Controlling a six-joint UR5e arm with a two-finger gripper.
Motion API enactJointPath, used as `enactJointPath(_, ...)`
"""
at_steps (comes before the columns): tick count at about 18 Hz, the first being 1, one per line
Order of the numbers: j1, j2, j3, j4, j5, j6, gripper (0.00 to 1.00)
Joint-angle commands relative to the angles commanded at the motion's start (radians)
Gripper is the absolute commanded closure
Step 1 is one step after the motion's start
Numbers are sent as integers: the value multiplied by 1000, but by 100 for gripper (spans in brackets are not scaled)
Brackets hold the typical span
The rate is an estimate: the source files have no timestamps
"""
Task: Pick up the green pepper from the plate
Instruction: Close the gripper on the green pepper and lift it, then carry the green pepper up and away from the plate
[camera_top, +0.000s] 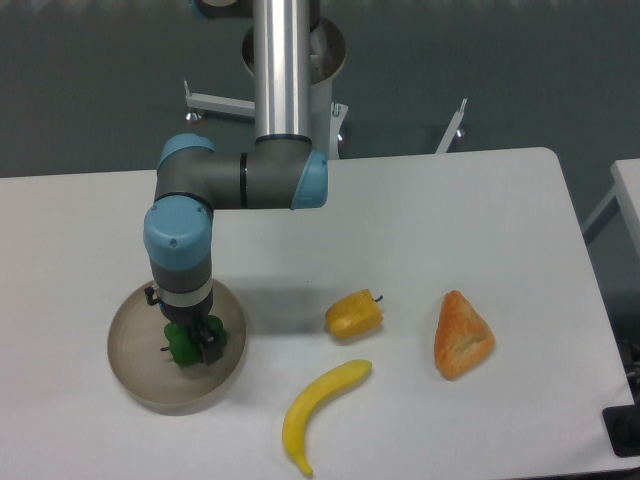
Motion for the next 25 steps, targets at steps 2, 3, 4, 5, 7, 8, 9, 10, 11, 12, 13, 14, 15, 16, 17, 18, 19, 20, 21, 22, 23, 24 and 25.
enactJointPath(2, 0, 5, 0, 0, 0, 5, 72)
enactJointPath(3, 0, 11, 0, -2, -2, 5, 80)
enactJointPath(4, 2, 20, 0, -5, -3, 5, 81)
enactJointPath(5, 3, 38, 2, -6, -6, 2, 81)
enactJointPath(7, 9, 78, -1, -21, 5, -12, 81)
enactJointPath(8, 18, 112, -5, -53, 8, -14, 82)
enactJointPath(9, 38, 133, -5, -84, 6, -14, 84)
enactJointPath(10, 61, 156, -6, -112, 0, -12, 87)
enactJointPath(11, 92, 173, -6, -127, -2, -2, 87)
enactJointPath(12, 136, 190, -8, -133, -3, 5, 88)
enactJointPath(13, 174, 205, -5, -133, -3, 8, 88)
enactJointPath(14, 220, 216, -3, -133, -5, 29, 88)
enactJointPath(15, 251, 221, -3, -135, -2, 55, 88)
enactJointPath(16, 280, 228, -5, -147, 0, 86, 88)
enactJointPath(17, 311, 230, -5, -173, 3, 124, 87)
enactJointPath(18, 355, 238, -3, -222, 6, 190, 87)
enactJointPath(19, 406, 247, -8, -273, 8, 260, 87)
enactJointPath(20, 461, 259, -15, -325, 8, 325, 87)
enactJointPath(21, 489, 265, -15, -351, 8, 362, 87)
enactJointPath(22, 527, 265, -17, -359, 8, 412, 87)
enactJointPath(23, 549, 264, -17, -354, 8, 448, 87)
enactJointPath(24, 563, 253, 0, -350, 9, 477, 87)
enactJointPath(25, 569, 250, 14, -351, 17, 491, 87)
